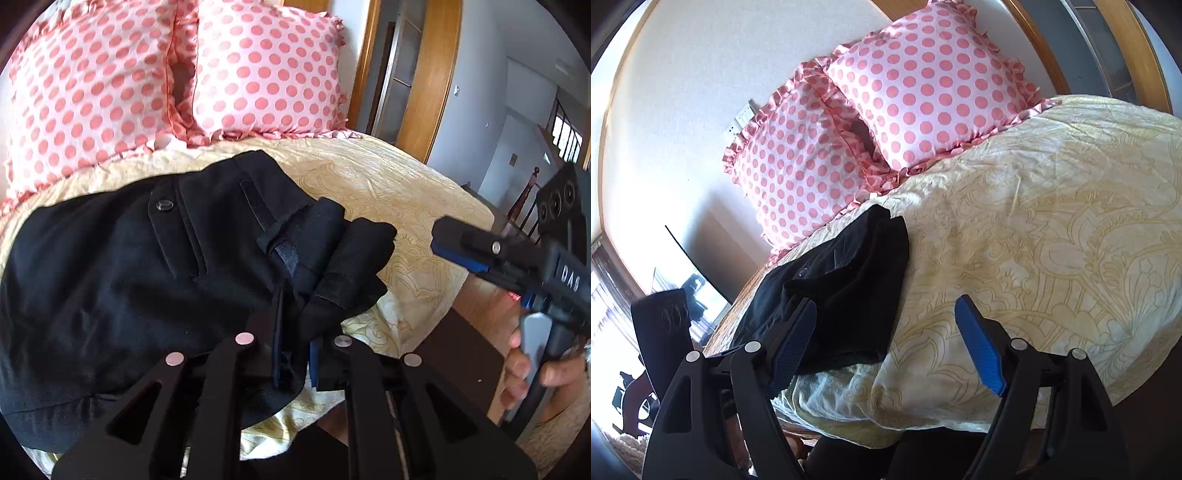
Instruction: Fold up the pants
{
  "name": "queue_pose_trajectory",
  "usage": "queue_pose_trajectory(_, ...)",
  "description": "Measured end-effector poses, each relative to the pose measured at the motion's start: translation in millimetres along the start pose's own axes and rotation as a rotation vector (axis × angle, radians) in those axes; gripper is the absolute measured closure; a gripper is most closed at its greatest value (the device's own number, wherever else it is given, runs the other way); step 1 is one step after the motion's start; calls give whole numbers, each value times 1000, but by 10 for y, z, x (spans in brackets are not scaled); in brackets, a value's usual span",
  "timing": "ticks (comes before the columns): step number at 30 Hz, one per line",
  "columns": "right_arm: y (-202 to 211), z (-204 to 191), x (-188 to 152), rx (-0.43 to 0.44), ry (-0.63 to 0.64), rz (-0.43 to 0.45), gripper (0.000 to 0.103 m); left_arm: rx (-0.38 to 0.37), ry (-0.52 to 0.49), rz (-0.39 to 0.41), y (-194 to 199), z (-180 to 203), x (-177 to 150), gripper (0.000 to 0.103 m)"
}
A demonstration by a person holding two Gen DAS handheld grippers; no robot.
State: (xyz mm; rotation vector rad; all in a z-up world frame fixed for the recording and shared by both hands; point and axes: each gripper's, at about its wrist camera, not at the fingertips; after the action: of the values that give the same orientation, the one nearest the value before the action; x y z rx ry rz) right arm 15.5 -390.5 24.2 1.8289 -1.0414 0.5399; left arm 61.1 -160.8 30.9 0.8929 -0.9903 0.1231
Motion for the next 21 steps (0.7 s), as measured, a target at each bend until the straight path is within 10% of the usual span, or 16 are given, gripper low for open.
queue_pose_trajectory(5, 88, -155, 138, -6, 46, 52, 24, -50, 17, 20, 191, -42, -48, 78)
queue_pose_trajectory(7, 104, -266, 199, 0, 80, 74, 24, -97, 58, 28, 349, -76, -84, 36)
queue_pose_trajectory(9, 100, -418, 257, 19, 121, 93, 24, -82, 70, 70, 550, -108, -140, 22)
queue_pose_trajectory(17, -448, -1246, 167, 72, 356, 6, 30, 308, 121, 112, 889, -571, -216, 17)
queue_pose_trajectory(21, -769, -1424, 22, 20, 396, -89, 30, 359, 211, 88, 898, -859, -277, 9)
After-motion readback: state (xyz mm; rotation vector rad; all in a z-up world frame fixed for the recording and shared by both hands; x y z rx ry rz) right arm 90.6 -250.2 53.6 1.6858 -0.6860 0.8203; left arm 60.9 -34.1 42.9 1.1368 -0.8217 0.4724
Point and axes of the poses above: each gripper's, at about its wrist camera, not at the fingertips, and y roughly against the way its jaws point, z to its right, x to its top, and after that the axes turned 13 degrees about -x, right-handed
